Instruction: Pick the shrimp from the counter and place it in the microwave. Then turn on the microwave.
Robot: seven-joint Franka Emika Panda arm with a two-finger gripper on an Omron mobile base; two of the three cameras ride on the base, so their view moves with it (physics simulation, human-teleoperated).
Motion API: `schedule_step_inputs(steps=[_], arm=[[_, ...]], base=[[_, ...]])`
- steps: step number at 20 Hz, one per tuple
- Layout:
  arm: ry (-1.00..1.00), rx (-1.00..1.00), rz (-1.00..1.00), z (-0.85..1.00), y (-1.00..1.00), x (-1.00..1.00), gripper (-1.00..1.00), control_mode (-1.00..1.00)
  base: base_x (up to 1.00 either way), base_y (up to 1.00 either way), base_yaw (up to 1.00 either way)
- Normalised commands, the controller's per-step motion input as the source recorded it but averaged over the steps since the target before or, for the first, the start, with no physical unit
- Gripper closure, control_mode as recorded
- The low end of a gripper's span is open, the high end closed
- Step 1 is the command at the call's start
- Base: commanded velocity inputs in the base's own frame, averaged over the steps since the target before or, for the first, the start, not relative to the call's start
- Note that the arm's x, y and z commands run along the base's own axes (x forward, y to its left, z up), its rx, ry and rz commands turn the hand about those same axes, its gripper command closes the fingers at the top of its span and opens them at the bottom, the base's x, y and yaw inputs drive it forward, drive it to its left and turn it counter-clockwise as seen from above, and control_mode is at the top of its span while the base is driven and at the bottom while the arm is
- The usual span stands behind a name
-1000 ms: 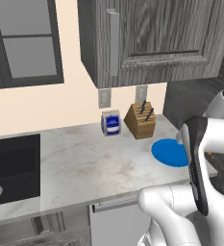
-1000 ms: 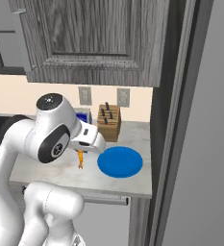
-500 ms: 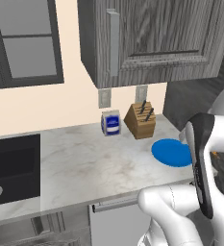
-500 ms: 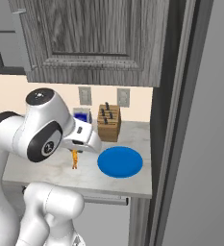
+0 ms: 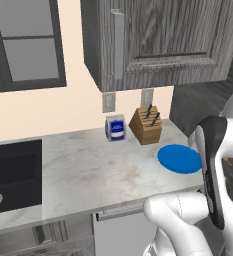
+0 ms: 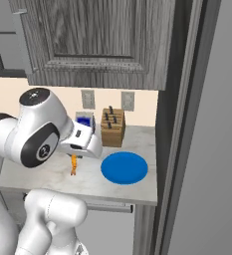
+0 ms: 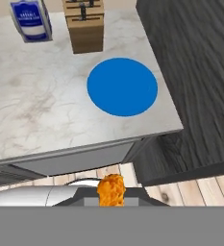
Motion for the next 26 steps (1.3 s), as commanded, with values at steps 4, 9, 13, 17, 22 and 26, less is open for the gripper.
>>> schedule_step_inputs(steps=[4,9,13,17,22,26], arm=[[0.00,0.00,-0.02,0.00,0.00,0.00,1.00,-1.00],[0.00,0.00,0.00,0.00,0.00,0.00,1.00,-1.00],[0.00,0.00,0.00,0.00,0.00,0.00,1.00,-1.00],[0.00,0.00,0.00,0.00,0.00,0.00,1.00,-1.00],[0.00,0.00,0.00,0.00,0.00,0.00,1.00,1.00],[0.00,0.00,0.00,0.00,0.00,0.00,1.00,1.00]], base=[[0.00,0.00,0.00],[0.00,0.00,0.00],[0.00,0.00,0.00],[0.00,0.00,0.00],[0.00,0.00,0.00],[-0.01,0.00,0.00]])
